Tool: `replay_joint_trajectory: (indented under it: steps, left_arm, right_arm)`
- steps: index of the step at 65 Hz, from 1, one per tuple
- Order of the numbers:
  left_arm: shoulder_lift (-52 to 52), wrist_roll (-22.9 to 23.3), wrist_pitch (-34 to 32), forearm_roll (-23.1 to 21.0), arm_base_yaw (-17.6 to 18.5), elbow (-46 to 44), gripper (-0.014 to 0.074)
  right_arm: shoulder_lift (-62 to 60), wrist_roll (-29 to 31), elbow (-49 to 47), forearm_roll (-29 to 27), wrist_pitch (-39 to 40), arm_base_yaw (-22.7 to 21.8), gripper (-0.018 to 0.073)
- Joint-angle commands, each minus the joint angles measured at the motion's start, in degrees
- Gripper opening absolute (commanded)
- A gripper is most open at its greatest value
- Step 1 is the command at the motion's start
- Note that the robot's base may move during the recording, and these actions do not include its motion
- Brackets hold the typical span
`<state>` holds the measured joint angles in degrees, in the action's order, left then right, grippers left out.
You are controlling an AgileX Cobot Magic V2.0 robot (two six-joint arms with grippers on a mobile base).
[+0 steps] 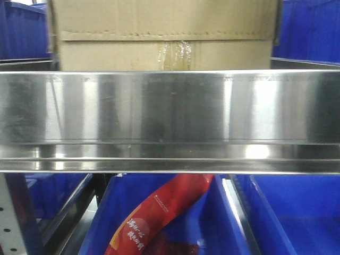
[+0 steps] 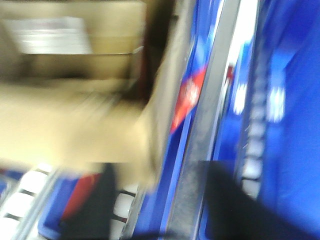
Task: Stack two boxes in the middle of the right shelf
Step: 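Lower the boxes onto the middle shelf with both grippers, then open both grippers to release the boxes on the shelf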
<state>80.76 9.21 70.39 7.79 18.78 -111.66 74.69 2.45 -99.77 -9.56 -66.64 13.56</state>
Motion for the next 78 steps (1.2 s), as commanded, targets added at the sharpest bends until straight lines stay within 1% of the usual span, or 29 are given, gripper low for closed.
replay_joint_trajectory:
  steps: [1, 2, 3, 4, 7, 8, 10, 14, 21, 25, 26, 29, 38, 44, 50, 58, 61, 78]
  left_arm:
    - [-3.67, 0.00, -0.43, 0.41, -0.18, 2.68, 0.0241]
    - [-4.56, 0.00, -0.43, 0.52, -0.18, 3.67, 0.0186]
    - [-5.20, 0.00, -0.43, 0.52, -0.18, 4.38, 0.0150]
    - [-6.16, 0.00, -0.43, 0.52, -0.18, 5.56, 0.0095]
    - [-8.31, 0.00, -0.43, 0.52, -0.18, 8.16, -0.0008]
    - [-9.06, 0.00, -0.43, 0.52, -0.18, 9.60, -0.0056]
    - [-10.98, 0.00, -0.43, 0.52, -0.18, 12.18, -0.0110]
    - [-15.17, 0.00, -2.40, 0.52, -0.18, 17.25, -0.0111]
    - [-21.97, 0.00, -9.59, 0.52, -0.18, 27.47, -0.0111]
    - [-26.91, 0.00, -15.31, 0.52, -0.18, 34.50, -0.0111]
    - [-29.01, 0.00, -17.87, 0.52, -0.18, 36.73, -0.0111]
    - [-32.52, 0.00, -22.45, 0.52, -0.18, 41.95, -0.0111]
    - [-43.23, 0.00, -36.32, 0.52, -0.18, 57.23, -0.0111]
    - [-49.39, 0.00, -42.73, 0.52, -0.18, 65.92, -0.0111]
    - [-54.43, 0.00, -47.36, 0.52, -0.18, 73.45, -0.0111]
    - [-58.60, 0.00, -51.84, 0.52, -0.18, 80.09, -0.0111]
    - [-59.45, 0.00, -52.35, 0.52, -0.18, 81.08, -0.0111]
    - [-59.99, 0.00, -52.13, 0.52, -0.18, 81.24, -0.0111]
  right_arm:
    - [-3.88, 0.48, 1.65, 1.26, 1.80, -0.21, -0.0092]
    - [-4.75, 0.60, 2.38, 1.43, 2.28, -0.21, -0.0129]
    - [-5.37, 0.60, 2.91, 1.53, 2.55, -0.21, -0.0151]
    - [-6.29, 0.60, 3.79, 1.81, 3.04, -0.21, -0.0169]
    - [-8.17, 0.60, 6.24, 2.25, 4.00, -0.21, -0.0160]
    - [-8.83, 0.71, 7.05, 2.61, 4.34, -0.21, -0.0158]
    - [-10.52, 0.84, 9.24, 3.03, 5.28, -0.21, -0.0156]
    - [-14.11, 2.44, 13.88, 3.02, 7.94, -0.21, -0.0158]
    - [-20.19, 4.24, 24.18, 3.02, 14.31, -0.21, -0.0158]
    - [-24.55, 4.95, 31.26, 3.02, 19.19, -0.21, -0.0160]
    - [-26.24, 5.22, 33.41, 3.02, 21.11, -0.21, -0.0162]
    - [-29.11, 5.78, 39.07, 3.02, 24.41, -0.21, -0.0162]
    - [-37.80, 5.99, 51.65, 3.02, 33.24, -0.21, -0.0162]
    - [-42.84, 5.99, 59.23, 3.02, 38.37, -0.21, -0.0162]
    - [-46.94, 5.99, 64.63, 3.02, 42.77, -0.21, -0.0162]
    - [-49.35, 5.99, 67.97, 3.02, 46.31, -0.21, -0.0162]
    - [-49.47, 5.99, 68.08, 3.02, 46.45, -0.21, -0.0162]
    - [-49.47, 5.99, 68.07, 3.02, 47.86, -0.21, -0.0162]
